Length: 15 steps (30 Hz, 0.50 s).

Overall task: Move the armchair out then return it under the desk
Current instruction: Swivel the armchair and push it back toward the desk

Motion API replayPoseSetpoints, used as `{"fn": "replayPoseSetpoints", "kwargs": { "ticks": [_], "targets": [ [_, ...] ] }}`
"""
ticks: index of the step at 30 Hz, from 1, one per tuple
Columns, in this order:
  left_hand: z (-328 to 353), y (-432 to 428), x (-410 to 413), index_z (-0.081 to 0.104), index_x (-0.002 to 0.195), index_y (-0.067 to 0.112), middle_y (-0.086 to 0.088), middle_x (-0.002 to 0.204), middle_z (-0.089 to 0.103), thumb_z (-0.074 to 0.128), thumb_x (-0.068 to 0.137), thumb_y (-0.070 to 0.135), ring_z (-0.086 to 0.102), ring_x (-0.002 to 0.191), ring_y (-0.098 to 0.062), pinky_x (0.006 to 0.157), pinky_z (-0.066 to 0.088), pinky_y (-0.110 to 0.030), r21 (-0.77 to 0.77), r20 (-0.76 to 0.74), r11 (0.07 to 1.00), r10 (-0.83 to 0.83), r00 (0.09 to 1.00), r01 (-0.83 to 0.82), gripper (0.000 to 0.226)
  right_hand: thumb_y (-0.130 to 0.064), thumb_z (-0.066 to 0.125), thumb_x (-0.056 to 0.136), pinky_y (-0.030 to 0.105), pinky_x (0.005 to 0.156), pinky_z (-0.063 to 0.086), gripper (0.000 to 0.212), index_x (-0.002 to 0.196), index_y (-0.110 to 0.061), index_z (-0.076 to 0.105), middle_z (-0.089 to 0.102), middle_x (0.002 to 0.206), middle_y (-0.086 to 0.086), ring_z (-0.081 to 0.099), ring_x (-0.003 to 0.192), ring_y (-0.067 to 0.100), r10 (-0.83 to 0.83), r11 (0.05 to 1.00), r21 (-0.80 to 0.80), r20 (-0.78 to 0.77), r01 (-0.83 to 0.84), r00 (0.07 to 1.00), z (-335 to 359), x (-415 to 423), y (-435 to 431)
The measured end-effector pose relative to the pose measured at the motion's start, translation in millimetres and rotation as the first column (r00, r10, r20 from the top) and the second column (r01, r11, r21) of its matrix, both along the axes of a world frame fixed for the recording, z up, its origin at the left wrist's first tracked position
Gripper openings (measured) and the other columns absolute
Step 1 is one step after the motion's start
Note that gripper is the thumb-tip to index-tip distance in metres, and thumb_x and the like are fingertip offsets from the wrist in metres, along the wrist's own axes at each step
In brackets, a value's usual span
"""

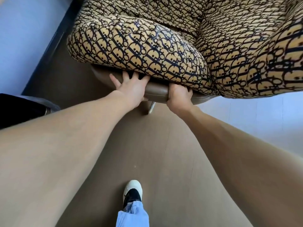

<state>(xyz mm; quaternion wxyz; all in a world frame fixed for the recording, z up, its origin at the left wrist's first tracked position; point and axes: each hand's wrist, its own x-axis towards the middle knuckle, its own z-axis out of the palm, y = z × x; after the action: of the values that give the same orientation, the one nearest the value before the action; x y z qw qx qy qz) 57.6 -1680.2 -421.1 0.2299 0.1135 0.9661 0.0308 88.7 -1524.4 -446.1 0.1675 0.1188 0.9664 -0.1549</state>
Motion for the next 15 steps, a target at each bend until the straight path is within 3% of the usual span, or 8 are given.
{"fn": "replayPoseSetpoints", "kwargs": {
  "ticks": [3,8,11,15],
  "targets": [
    [-3,-2,-1,0.027,0.151,0.032,-0.016,0.155,0.031,0.067,0.093,0.038,0.009,0.149,-0.054,0.109,0.000,-0.085,0.000,-0.016,1.000,0.000,1.000,0.000,0.071,-0.003,0.062,0.078,0.054,0.112,0.031,0.030,0.091,-0.023,0.044,0.066,0.108,0.013,0.055,0.115,0.039,0.001,1.000,0.003,-0.010,-0.001,1.000,-1,-1,0],
    [-7,-4,0,0.025,0.152,0.033,-0.016,0.155,0.030,0.068,0.093,0.039,0.009,0.149,-0.053,0.107,-0.001,-0.086,0.002,0.001,1.000,-0.004,1.000,0.004,0.073,0.000,0.062,0.079,0.054,0.115,0.028,0.027,0.093,-0.020,0.049,0.066,0.107,0.013,0.054,0.115,0.037,0.009,1.000,0.015,0.009,-0.009,1.000,-5,1,0],
    [-2,-5,-3,0.022,0.153,0.033,-0.015,0.157,0.028,0.068,0.092,0.043,0.008,0.149,-0.052,0.108,0.001,-0.086,-0.028,0.038,0.999,-0.028,0.999,0.029,0.077,-0.001,0.060,0.081,0.054,0.115,0.029,0.027,0.105,-0.015,0.059,0.067,0.111,0.012,0.055,0.116,0.036,0.000,0.998,0.069,0.001,0.000,1.000,-2,1,-5],
    [15,-3,-3,0.015,0.156,0.029,-0.014,0.163,0.022,0.062,0.090,0.053,0.006,0.152,-0.050,0.111,0.008,-0.083,-0.100,0.088,0.991,-0.086,0.992,0.095,0.083,-0.013,0.060,0.084,0.048,0.115,0.032,0.044,0.126,-0.010,0.051,0.061,0.128,0.015,0.052,0.124,0.035,0.052,0.992,0.109,0.094,-0.062,0.994,17,5,-10]
  ]
}}
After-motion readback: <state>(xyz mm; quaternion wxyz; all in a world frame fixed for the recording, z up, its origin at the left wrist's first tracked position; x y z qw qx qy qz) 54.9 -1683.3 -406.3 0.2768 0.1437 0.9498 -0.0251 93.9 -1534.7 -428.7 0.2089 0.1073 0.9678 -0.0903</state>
